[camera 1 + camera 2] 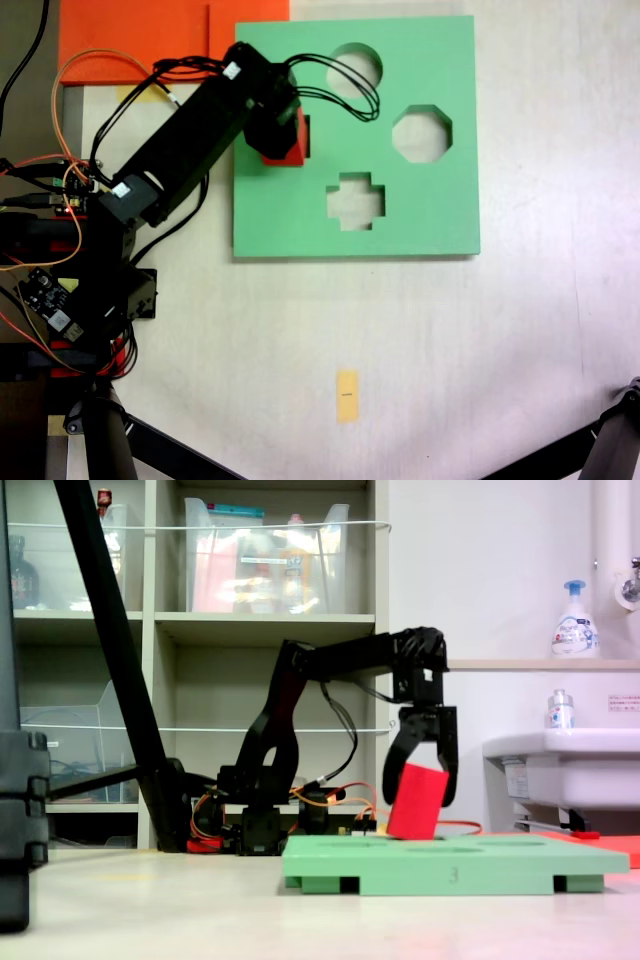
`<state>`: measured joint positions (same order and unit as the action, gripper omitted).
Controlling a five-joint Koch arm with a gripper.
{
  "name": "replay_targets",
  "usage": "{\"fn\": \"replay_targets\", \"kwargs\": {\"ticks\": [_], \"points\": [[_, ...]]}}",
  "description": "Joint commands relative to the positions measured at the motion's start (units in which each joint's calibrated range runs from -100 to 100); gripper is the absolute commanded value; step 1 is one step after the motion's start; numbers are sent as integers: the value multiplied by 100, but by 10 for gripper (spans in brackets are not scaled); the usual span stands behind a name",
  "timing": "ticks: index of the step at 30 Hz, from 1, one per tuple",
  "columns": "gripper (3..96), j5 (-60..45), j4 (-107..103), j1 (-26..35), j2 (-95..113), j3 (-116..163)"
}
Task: Put the square block into the corresponding hole
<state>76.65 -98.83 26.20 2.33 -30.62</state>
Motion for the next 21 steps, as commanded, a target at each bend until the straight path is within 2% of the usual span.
{"fn": "replay_targets", "kwargs": {"ticks": [1,13,21], "points": [[223,34,-117,78,-107,-617],[224,34,-117,142,-777,-637],[260,-73,-60,171,-1057,-637]]}}
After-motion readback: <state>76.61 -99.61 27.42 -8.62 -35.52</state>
